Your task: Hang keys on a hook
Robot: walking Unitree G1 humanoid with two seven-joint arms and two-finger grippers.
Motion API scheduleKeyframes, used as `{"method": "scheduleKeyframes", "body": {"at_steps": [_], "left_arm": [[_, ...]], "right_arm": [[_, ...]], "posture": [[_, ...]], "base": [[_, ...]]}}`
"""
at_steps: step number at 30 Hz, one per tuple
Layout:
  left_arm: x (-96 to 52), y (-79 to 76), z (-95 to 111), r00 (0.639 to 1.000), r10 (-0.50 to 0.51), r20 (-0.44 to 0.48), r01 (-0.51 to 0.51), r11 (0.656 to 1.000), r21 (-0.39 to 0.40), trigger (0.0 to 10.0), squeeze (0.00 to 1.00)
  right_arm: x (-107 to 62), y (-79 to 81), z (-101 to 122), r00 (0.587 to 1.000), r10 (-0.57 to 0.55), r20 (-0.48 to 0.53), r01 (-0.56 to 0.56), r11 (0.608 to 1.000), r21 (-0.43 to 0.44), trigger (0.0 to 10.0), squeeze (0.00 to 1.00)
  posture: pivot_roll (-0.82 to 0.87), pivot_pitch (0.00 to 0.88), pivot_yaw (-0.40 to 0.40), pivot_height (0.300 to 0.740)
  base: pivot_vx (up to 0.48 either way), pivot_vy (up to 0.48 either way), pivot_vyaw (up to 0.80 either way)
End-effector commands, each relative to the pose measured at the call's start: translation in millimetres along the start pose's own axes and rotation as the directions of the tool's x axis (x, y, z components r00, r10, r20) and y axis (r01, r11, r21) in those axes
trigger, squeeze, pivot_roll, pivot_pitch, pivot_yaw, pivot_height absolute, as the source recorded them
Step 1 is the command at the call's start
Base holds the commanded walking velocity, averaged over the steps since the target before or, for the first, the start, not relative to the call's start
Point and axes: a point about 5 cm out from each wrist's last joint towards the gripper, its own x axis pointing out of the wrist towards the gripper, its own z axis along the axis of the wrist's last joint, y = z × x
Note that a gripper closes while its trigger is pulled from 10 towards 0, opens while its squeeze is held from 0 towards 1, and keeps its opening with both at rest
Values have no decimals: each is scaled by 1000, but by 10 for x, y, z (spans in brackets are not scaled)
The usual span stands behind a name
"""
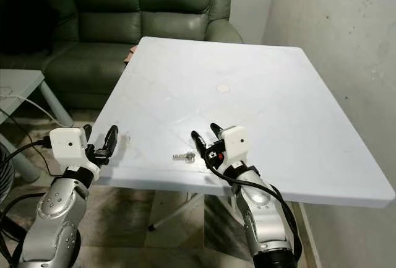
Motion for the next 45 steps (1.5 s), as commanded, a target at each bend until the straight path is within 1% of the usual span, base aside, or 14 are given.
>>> {"method": "scheduleKeyframes", "body": {"at_steps": [1,8,13,14,15,17,19,23,28,29,30,36,40,45], "left_arm": [[-7,-3,-17,1000,-7,-6,7,1000,14,10000,0],[-36,-60,-80,999,-25,-24,26,999,32,10000,0],[-103,-178,-166,993,-101,-56,104,993,55,10000,0],[-144,-238,-200,988,-138,-68,142,988,61,10000,0],[-144,-238,-200,988,-138,-68,142,988,61,10000,0],[-214,-324,-243,981,-178,-75,184,980,78,10000,0],[-246,-358,-261,978,-195,-78,200,977,72,10000,0],[-306,-410,-294,974,-206,-95,212,975,63,10000,0],[-338,-430,-301,972,-213,-98,220,973,66,10000,0],[-374,-456,-275,974,-210,-90,216,974,66,10000,0],[-387,-463,-266,974,-207,-88,213,975,65,10000,0],[-422,-460,-245,975,-203,-90,209,975,69,10000,0],[-419,-453,-241,975,-200,-91,207,976,68,10000,0],[-410,-459,-217,976,-197,-91,203,977,62,10000,0]], "right_arm": [[-11,-8,25,1000,7,8,-7,1000,-22,10000,1000],[-25,-61,33,1000,13,-6,-13,998,-62,10000,1000],[-17,-93,16,998,36,-53,-42,992,-117,10000,992],[-7,-96,8,996,54,-72,-62,990,-126,10000,0],[-7,-96,8,996,54,-72,-62,990,-126,10000,0],[25,-124,1,993,62,-103,-78,983,-165,10000,0],[37,-127,0,990,83,-116,-103,979,-174,10000,0],[89,-138,22,982,125,-142,-151,969,-196,10000,0],[111,-127,57,978,159,-133,-185,957,-221,10000,0],[128,-57,82,955,254,-151,-283,935,-216,10000,0],[130,-28,85,944,290,-161,-319,924,-209,10000,0],[109,69,54,903,376,-207,-416,884,-213,10000,0],[109,91,34,899,374,-227,-421,881,-215,10000,0],[116,136,0,889,373,-266,-423,891,-167,10000,0]], "posture": [[-95,38,-7,740],[-98,42,-11,740],[-95,49,-15,740],[-93,55,-17,740],[-93,55,-17,740],[-87,65,-22,740],[-87,65,-22,740],[-83,77,-28,740],[-83,77,-28,740],[-59,109,-46,740],[-59,109,-46,740],[-53,124,-47,740],[-53,124,-47,740],[-54,128,-46,740]], "base": [[0,0,0],[0,0,0],[0,0,0],[0,0,0],[0,0,0],[0,0,0],[0,0,0],[0,0,0],[0,0,0],[0,0,0],[0,0,0],[0,0,0],[0,0,0],[0,0,0]]}}
